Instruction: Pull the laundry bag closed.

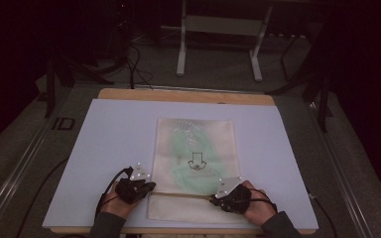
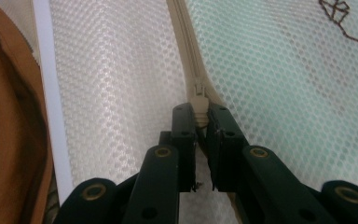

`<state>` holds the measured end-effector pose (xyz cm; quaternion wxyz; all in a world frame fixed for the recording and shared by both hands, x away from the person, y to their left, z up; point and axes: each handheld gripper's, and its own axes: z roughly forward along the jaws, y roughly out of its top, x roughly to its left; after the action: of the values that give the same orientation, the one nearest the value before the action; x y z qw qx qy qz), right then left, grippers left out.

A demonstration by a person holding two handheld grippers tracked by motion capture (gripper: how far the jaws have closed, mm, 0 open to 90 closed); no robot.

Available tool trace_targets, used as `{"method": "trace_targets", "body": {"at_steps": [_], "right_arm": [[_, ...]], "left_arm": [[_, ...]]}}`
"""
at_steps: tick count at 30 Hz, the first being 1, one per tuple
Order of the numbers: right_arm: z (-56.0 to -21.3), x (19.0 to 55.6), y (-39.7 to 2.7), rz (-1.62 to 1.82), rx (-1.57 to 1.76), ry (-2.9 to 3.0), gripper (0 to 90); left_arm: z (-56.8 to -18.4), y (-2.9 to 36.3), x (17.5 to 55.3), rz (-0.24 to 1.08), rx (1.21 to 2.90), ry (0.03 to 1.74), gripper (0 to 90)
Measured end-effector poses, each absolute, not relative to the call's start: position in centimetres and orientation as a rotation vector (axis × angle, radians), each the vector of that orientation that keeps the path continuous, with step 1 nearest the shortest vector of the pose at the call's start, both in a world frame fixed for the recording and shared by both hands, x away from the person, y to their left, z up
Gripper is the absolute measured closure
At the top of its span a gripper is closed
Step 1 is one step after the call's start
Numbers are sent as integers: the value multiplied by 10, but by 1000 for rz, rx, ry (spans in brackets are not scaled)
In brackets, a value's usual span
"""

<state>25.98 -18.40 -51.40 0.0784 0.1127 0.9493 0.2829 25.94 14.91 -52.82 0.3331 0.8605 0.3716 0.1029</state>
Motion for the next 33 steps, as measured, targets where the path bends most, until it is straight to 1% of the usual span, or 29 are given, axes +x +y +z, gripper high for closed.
{"method": "trace_targets", "body": {"at_steps": [33], "right_arm": [[-513,258,-207,836,389,2831,827]], "left_arm": [[-528,149,259,272,2246,971,897]]}}
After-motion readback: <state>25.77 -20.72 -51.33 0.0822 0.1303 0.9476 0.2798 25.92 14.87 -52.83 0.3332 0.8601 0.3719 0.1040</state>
